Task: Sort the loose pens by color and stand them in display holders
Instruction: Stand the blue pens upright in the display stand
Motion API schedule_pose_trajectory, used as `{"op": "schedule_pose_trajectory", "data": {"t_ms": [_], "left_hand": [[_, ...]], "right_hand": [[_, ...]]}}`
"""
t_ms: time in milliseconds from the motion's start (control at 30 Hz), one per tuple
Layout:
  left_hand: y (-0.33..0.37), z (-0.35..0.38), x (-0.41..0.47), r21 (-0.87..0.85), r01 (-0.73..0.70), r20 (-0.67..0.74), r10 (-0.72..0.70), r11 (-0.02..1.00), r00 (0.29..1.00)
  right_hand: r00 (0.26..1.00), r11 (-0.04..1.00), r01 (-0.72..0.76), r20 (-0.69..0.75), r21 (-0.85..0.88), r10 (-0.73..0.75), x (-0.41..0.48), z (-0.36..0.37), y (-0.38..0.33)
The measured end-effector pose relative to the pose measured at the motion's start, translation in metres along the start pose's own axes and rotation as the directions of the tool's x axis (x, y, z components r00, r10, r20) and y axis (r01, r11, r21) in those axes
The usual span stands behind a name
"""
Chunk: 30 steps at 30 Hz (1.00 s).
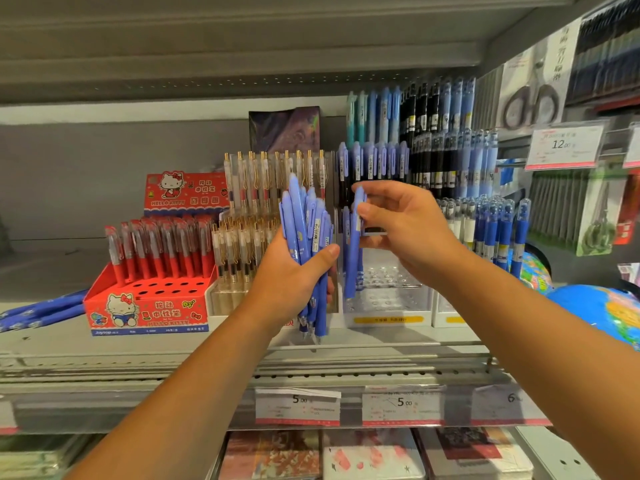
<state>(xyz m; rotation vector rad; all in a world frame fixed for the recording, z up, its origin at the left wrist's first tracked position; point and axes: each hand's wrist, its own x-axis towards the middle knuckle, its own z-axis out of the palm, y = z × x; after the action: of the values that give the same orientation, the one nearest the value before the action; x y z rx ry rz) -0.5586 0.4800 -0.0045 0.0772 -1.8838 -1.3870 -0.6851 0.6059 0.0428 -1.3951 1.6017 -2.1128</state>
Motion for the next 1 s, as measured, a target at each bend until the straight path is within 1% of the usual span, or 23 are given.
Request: {"op": "schedule_pose_trajectory", "data": {"t_ms": [67,133,200,267,367,667,800,867,1000], "left_hand": [[-0.001,-0.001,0.000,0.010,-0.006,-0.012,0.006,1.000,1.000],[-0.001,0.000,0.000,0.029,-0.017,-0.016,0.018,0.999,1.000],[0.000,0.000,0.000,0.040,-0.023,-0.012,0.023,0.999,1.000],[0.000,0.000,0.000,0.043,-0.021,-0.010,0.022,0.999,1.000],[0.000,0.000,0.000,0.052,-0.023,-0.009,0.023,0.998,1.000],[-0.001,0.000,0.001,0.019,-0.012,-0.025,0.012,1.000,1.000],[-0.003,-0.001,0.002,0.012,-0.004,-0.021,0.004,1.000,1.000],[-0.003,-0.001,0.003,0.013,0.000,-0.023,0.001,1.000,1.000],[-0.004,-0.001,0.003,0.014,-0.010,-0.012,0.010,1.000,1.000]], "right_hand": [[0.996,0.998,0.011,-0.084,-0.060,-0.016,0.007,-0.005,-0.002],[0.983,0.973,0.042,-0.165,-0.229,-0.081,0.014,-0.012,0.000],[0.965,0.911,0.076,-0.198,-0.405,-0.169,0.020,-0.018,0.003],[0.955,0.873,0.090,-0.207,-0.479,-0.212,0.024,-0.021,0.006],[0.954,0.852,0.077,-0.209,-0.518,-0.213,0.028,-0.023,0.014],[0.958,0.874,0.050,-0.225,-0.483,-0.179,0.037,-0.024,0.024],[0.965,0.863,0.068,-0.186,-0.501,-0.184,0.035,-0.024,0.030],[0.975,0.840,0.042,-0.161,-0.542,-0.152,0.034,-0.023,0.034],[0.993,0.788,-0.054,-0.115,-0.614,-0.022,0.035,-0.023,0.043]]}}
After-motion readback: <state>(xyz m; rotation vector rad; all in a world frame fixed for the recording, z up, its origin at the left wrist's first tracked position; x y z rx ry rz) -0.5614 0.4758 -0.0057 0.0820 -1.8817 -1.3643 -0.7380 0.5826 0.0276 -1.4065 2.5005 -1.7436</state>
